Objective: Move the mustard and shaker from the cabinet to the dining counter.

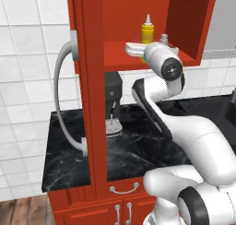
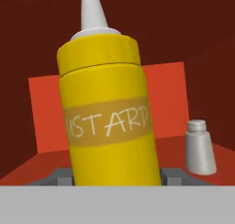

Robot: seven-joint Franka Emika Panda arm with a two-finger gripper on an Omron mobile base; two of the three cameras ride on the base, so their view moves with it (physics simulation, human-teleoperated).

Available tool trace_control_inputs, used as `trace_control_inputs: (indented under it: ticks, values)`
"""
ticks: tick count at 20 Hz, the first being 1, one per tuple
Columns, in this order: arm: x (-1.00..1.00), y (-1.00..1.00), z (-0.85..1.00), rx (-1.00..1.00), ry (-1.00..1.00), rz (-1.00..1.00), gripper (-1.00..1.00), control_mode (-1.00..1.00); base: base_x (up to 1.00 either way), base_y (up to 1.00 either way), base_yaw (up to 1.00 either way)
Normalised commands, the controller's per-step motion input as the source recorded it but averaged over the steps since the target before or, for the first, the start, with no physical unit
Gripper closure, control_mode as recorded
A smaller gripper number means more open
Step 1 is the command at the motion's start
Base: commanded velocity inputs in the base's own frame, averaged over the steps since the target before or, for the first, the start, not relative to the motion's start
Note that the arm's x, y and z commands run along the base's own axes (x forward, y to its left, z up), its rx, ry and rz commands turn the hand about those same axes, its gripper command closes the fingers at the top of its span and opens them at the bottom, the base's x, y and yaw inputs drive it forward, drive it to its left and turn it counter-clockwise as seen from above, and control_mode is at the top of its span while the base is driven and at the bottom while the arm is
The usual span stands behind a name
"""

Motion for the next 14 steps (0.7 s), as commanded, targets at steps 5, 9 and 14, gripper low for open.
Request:
trace_control_inputs:
  ticks: [5,9,14]
  values:
    - [-1.00,-0.09,0.26,0.00,-0.14,0.29,1.00,-1.00,0.00,0.00,0.00]
    - [-1.00,-0.14,0.22,0.00,-0.06,0.31,1.00,-1.00,0.00,0.00,0.00]
    - [-1.00,-0.10,0.08,-0.01,-0.03,0.24,1.00,-1.00,0.00,0.00,0.00]
